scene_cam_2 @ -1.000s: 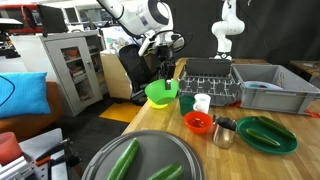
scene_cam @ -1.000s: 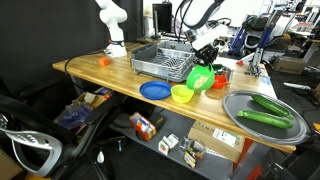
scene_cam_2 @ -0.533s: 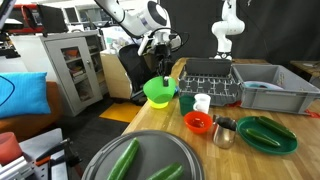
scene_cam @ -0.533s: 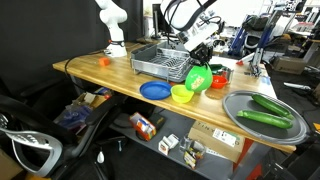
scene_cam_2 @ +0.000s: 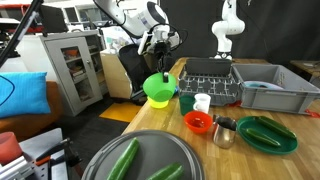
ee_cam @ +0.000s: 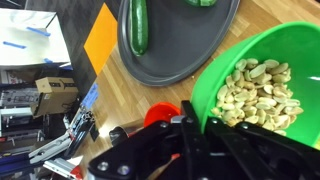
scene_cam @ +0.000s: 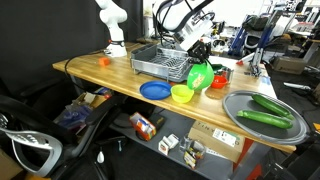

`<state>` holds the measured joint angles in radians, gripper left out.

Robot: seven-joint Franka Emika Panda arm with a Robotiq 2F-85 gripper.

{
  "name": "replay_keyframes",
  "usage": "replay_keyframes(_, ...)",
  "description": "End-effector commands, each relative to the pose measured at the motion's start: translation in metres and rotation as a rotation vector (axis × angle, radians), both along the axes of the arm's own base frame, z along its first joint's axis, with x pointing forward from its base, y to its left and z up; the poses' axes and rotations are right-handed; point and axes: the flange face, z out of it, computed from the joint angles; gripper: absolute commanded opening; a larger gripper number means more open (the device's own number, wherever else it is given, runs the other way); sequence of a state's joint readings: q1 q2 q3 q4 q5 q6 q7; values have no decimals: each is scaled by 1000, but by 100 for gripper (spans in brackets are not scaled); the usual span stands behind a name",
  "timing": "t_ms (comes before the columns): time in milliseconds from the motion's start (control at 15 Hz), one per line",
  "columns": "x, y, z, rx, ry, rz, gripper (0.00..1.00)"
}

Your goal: Get the green bowl and pour some of its contents in the yellow bowl

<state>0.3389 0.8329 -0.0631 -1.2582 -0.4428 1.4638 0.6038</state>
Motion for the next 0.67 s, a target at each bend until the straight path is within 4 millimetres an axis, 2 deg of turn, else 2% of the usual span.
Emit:
replay_keyframes(0,7,8,1,-64,26,14,1)
replay_keyframes(600,15,34,4,-104,11,64,1)
